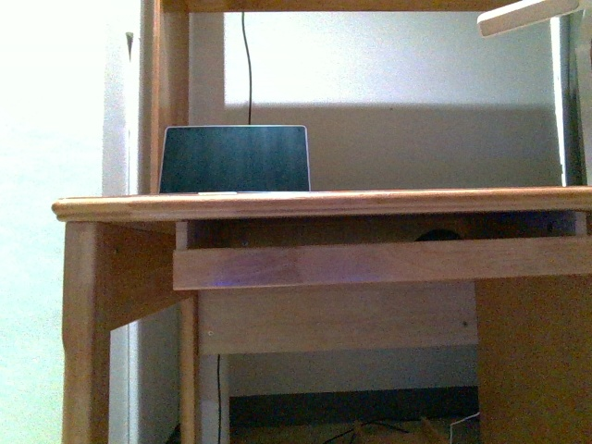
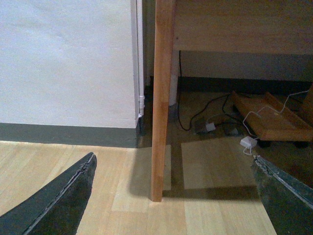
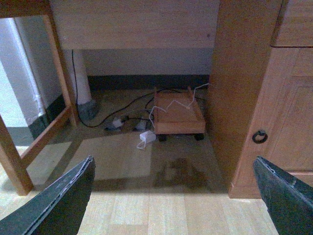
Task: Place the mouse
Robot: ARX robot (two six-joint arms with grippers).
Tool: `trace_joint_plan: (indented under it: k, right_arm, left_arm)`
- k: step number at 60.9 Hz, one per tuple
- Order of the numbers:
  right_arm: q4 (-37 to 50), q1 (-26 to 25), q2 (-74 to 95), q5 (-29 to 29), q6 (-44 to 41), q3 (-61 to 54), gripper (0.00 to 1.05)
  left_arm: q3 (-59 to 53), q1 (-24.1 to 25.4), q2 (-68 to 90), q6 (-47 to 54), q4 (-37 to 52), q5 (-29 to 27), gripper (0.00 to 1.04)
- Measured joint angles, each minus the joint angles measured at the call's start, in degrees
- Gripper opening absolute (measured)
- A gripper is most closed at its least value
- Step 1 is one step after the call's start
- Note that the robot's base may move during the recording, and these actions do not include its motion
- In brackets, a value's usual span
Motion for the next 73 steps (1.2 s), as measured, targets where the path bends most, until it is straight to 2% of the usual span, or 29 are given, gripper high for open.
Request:
trace_joint_plan:
  k: [71, 73]
  right_arm:
    - [0.0, 0.0, 0.0, -0.1, 0.0, 0.0, 0.97]
    - [0.0, 0.0, 0.0, -0.1, 0.0, 0.0, 0.97]
  left_arm:
    - [0.0, 0.0, 0.0, 0.0, 0.0, 0.0, 0.97]
    - [0.8, 1.4, 1.1, -2.6, -2.4, 5.9, 0.97]
